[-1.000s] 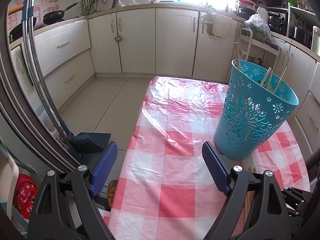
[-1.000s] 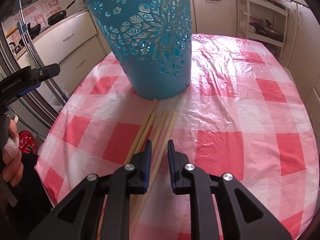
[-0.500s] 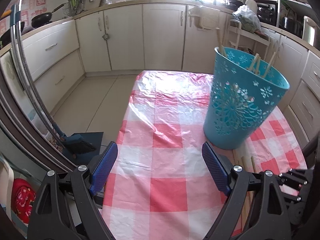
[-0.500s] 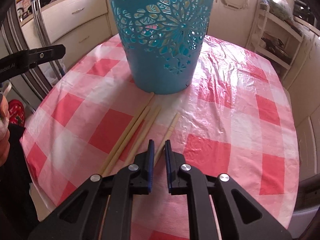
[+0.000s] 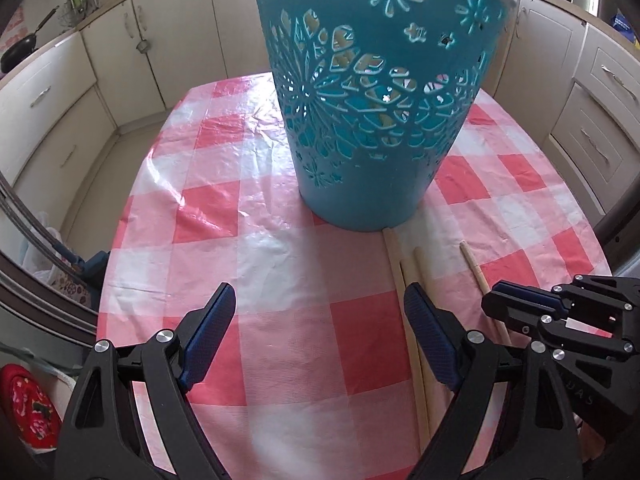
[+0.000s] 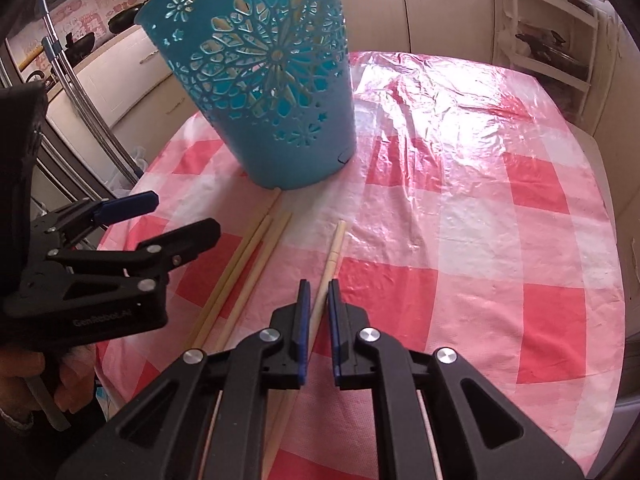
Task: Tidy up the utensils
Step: 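Close the left gripper on a single chopstick beside the bundle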
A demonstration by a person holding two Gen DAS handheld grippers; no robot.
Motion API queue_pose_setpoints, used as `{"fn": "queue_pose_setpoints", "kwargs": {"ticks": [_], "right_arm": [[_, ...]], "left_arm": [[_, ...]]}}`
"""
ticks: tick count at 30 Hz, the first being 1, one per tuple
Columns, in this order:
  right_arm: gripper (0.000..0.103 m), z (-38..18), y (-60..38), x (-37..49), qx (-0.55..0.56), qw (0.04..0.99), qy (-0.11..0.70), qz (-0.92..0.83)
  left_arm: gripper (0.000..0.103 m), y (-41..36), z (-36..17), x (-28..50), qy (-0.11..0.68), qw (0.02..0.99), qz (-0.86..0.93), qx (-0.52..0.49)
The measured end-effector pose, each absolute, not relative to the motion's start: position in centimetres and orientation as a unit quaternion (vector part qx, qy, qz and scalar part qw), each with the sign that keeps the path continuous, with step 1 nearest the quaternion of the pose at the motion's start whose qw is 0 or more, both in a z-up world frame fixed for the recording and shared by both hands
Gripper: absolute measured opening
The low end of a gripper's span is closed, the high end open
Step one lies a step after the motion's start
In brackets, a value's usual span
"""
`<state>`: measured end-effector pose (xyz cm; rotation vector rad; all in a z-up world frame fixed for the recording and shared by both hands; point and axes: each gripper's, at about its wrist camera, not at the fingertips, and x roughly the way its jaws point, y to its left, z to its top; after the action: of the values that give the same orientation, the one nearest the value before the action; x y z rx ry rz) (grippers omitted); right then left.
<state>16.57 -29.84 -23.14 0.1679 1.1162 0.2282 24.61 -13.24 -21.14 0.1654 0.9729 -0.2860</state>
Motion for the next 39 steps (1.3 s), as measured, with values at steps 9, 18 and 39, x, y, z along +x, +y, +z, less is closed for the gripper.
{"fn": "queue_pose_setpoints", "kwargs": {"ticks": [9, 18, 39], "right_arm": [[0.010, -22.9, -29.5, 16.5, 0.069, 0.839, 0.529, 0.109], [0.010, -23.0, -29.2, 16.6, 0.062, 0.842, 0.525, 0.107], [0.010, -23.0, -29.2, 16.6, 0.056, 0.847, 0.519, 0.103]], "left_arm": [[0.082, -14.5, -22.4, 24.8, 0.481, 0.862, -0.129, 0.097], [0.046, -14.4, -22.3, 24.7, 0.482, 0.860, -0.142, 0.087], [0.040, -14.7, -22.2, 25.0, 0.501, 0.848, -0.146, 0.090]]}}
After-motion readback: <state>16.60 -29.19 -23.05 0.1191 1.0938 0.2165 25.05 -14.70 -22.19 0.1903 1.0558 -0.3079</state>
